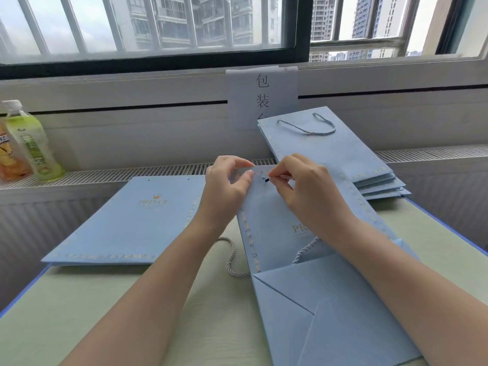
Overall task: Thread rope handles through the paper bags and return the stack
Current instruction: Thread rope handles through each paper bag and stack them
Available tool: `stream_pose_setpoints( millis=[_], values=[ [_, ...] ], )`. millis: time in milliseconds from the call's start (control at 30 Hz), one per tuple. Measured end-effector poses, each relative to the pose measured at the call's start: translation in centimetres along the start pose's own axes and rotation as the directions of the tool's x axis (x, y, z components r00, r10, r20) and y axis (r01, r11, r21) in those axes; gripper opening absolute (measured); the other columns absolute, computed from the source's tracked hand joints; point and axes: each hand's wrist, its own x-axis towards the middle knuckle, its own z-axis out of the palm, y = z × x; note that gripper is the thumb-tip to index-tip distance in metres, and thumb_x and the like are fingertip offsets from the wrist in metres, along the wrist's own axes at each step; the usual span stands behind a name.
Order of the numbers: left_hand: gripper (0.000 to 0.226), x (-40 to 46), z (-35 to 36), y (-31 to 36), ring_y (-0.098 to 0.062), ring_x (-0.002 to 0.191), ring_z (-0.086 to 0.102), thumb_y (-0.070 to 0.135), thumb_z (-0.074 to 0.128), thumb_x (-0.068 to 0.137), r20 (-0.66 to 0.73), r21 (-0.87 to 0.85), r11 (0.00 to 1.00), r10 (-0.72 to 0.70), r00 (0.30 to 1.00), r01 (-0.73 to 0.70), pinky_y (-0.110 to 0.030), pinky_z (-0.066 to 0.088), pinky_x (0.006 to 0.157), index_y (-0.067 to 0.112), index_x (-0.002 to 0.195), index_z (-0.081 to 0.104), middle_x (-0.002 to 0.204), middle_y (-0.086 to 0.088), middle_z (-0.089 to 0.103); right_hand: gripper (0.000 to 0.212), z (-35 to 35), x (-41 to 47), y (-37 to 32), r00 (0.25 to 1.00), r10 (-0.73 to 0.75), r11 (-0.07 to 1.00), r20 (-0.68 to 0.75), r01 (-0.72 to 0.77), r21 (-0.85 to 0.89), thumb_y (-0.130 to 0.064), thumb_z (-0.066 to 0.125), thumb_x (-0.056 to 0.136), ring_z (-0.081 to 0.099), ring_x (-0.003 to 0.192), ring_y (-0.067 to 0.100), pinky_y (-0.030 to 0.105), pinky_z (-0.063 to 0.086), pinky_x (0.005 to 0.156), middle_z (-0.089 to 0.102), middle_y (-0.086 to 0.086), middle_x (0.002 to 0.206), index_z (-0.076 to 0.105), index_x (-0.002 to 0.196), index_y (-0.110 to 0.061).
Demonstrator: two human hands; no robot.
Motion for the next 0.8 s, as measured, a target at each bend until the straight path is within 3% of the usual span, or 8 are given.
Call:
stream_pose_setpoints(
  millis=[200, 367, 500, 633, 800],
  values=[
    [0.013, -0.2, -0.3, 1.1, -0.010, 0.079, 0.057, 0.011, 0.058, 0.090, 0.067, -0.213, 0.977, -0.003, 0.998, 0.017, -0.027, 0.050, 0.073, 0.024, 0.091, 0.059, 0.087, 0.005, 0.061, 0.007, -0.4, 0.2, -0.2, 0.993, -0.074, 0.997, -0.096, 0.072, -0.022, -0.010, 0.058, 0.084, 0.059, 0.070, 0.028, 0.045, 0.050, 0.064, 0.061, 0.007, 0.080, 0.063, 0.082, -0.004],
    [0.017, -0.4, -0.4, 1.5, -0.009, 0.076, 0.056, 0.005, 0.056, 0.092, 0.076, -0.217, 0.976, 0.007, 0.997, 0.010, -0.021, 0.050, 0.068, 0.022, 0.090, 0.058, 0.085, 0.005, 0.059, 0.008, 0.0, 0.1, -0.3, 0.982, -0.148, 0.987, -0.119, 0.139, -0.081, -0.007, 0.057, 0.085, 0.058, 0.069, 0.029, 0.038, 0.050, 0.065, 0.059, 0.010, 0.079, 0.062, 0.082, 0.000],
    [0.012, -0.5, -0.3, 1.6, -0.009, 0.073, 0.055, 0.005, 0.057, 0.090, 0.068, -0.182, 0.983, 0.004, 0.998, 0.009, -0.022, 0.049, 0.066, 0.016, 0.092, 0.062, 0.082, 0.006, 0.061, 0.009, 0.5, 0.1, -0.4, 0.973, -0.183, 0.976, -0.142, 0.163, -0.141, -0.003, 0.056, 0.086, 0.055, 0.067, 0.028, 0.027, 0.042, 0.065, 0.057, 0.011, 0.078, 0.060, 0.079, 0.000],
    [0.009, -0.6, 0.0, 1.6, -0.006, 0.072, 0.055, 0.005, 0.057, 0.090, 0.049, -0.176, 0.984, -0.004, 0.999, 0.012, -0.021, 0.048, 0.066, 0.012, 0.091, 0.062, 0.081, 0.006, 0.061, 0.011, 0.9, 0.1, -0.6, 0.957, -0.247, 0.955, -0.154, 0.213, -0.206, 0.001, 0.053, 0.086, 0.053, 0.067, 0.029, 0.030, 0.043, 0.064, 0.055, 0.012, 0.076, 0.058, 0.077, 0.000],
    [0.015, -0.6, -0.3, 1.6, -0.007, 0.071, 0.056, 0.010, 0.058, 0.079, 0.082, -0.259, 0.965, -0.029, 0.996, 0.049, -0.020, 0.049, 0.063, 0.024, 0.086, 0.061, 0.079, 0.007, 0.061, 0.004, 1.1, 0.1, -0.6, 0.965, -0.163, 0.982, -0.204, 0.139, -0.127, 0.001, 0.056, 0.083, 0.053, 0.068, 0.027, 0.021, 0.037, 0.068, 0.055, 0.011, 0.078, 0.059, 0.080, 0.000]
  ],
)
